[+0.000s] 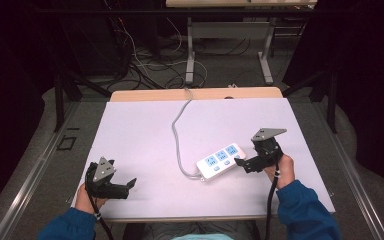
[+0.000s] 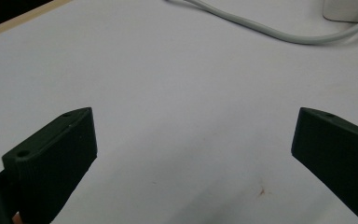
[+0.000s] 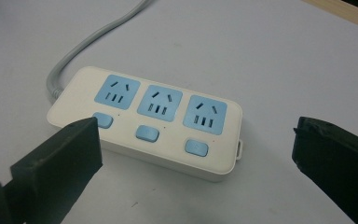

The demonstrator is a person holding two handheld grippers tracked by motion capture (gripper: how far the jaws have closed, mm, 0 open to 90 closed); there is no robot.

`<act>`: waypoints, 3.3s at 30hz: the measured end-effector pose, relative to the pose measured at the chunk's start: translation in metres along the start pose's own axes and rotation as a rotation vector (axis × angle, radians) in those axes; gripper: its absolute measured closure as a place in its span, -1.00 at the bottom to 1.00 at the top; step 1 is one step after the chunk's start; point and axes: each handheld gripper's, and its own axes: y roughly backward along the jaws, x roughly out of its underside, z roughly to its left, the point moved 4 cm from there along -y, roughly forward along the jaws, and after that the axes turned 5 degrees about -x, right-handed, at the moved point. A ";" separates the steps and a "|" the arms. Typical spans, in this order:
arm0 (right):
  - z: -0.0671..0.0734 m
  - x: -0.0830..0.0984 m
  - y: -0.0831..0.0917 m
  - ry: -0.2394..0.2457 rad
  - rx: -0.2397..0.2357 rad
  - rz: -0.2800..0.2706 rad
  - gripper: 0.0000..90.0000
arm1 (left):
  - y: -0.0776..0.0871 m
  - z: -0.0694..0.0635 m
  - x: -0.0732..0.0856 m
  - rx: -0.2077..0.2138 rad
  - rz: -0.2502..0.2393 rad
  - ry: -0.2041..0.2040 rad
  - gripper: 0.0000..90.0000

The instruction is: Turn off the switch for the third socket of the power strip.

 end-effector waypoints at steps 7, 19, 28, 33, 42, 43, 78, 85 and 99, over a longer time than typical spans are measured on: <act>-0.004 -0.003 -0.003 -0.006 0.000 -0.004 -0.99 | 0.000 -0.001 0.000 0.000 0.006 0.001 -1.00; -0.008 -0.012 -0.012 -0.013 -0.003 0.001 -1.00 | -0.002 0.000 0.000 0.005 0.009 -0.004 -1.00; -0.012 -0.016 -0.021 -0.012 -0.007 0.009 -1.00 | -0.002 0.000 0.000 0.008 0.015 -0.006 -1.00; -0.013 -0.016 -0.023 -0.014 -0.005 0.013 -1.00 | -0.002 -0.001 0.000 0.009 0.015 -0.005 -1.00; -0.013 -0.017 -0.029 -0.016 -0.013 0.033 -1.00 | -0.003 -0.002 0.000 0.020 0.014 0.002 -1.00; -0.014 -0.017 -0.030 -0.009 -0.011 0.033 -1.00 | -0.003 -0.001 0.000 0.015 0.014 -0.006 -1.00; -0.001 -0.017 -0.031 0.006 -0.051 0.014 0.66 | -0.003 -0.001 0.000 0.014 0.014 -0.007 -1.00; 0.000 -0.017 -0.028 0.004 -0.034 0.000 1.00 | -0.003 -0.001 0.000 0.018 0.014 -0.005 -1.00; 0.000 -0.010 -0.030 -0.012 -0.025 0.040 1.00 | -0.003 -0.001 -0.001 0.015 0.019 -0.010 -1.00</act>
